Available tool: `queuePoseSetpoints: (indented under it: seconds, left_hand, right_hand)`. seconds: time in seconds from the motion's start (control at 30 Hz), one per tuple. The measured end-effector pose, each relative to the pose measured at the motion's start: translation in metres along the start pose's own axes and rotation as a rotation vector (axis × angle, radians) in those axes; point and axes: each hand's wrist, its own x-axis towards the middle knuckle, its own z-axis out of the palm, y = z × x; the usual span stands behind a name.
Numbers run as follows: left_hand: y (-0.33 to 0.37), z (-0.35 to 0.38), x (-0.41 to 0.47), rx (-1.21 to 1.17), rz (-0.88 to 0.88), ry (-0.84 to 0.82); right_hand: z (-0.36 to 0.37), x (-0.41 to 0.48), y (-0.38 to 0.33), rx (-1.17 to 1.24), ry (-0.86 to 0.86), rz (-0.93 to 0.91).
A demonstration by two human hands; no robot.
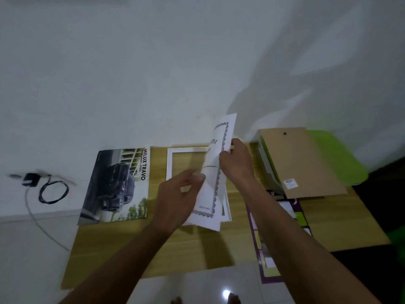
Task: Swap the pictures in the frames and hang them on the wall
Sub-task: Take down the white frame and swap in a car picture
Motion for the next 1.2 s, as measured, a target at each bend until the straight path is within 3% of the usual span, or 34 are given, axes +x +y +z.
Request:
queuePoseSetpoints:
  seconds: [0.1, 0.17, 0.23, 0.3, 0.43, 0.6, 0.8, 1.2]
  left_hand:
    - [-0.003, -0.003, 0.012, -0.060, -0.209, 0.047]
    - [-0.009, -0.003, 0.019, -0.088, -0.417, -0.088]
    - [-0.013, 0.000, 0.021, -0.264, -0.628, -0.211]
    - [-0.012, 0.005, 0.013, -0.383, -0.720, -0.296]
    - [-0.014, 0.019, -0.015, -0.361, -0.671, -0.373]
    - [-0.016, 0.047, -0.060, -0.352, -0.583, -0.312]
    - [-0.029, 0.098, -0.095, -0.124, -0.535, -0.329]
    - [-0.026, 0.206, -0.103, 0.092, -0.393, -0.357]
  right_hand:
    - [-0.029, -0.011, 0.002, 0.163, -0.015, 0.046]
    - [-0.048, -0.015, 0.008, 0.261, -0.023, 0.103]
    - [-0.064, -0.018, 0.020, 0.339, -0.046, 0.178]
    - [-0.075, -0.022, 0.038, 0.370, -0.071, 0.241]
    - [-0.088, -0.031, 0.090, 0.300, -0.100, 0.303]
    - [-0.108, -0.059, 0.152, 0.261, -0.148, 0.329]
    - [-0.138, -0.077, 0.224, 0.144, -0.131, 0.359]
    - [-0.181, -0.043, 0.302, -0.336, 0.024, 0.194]
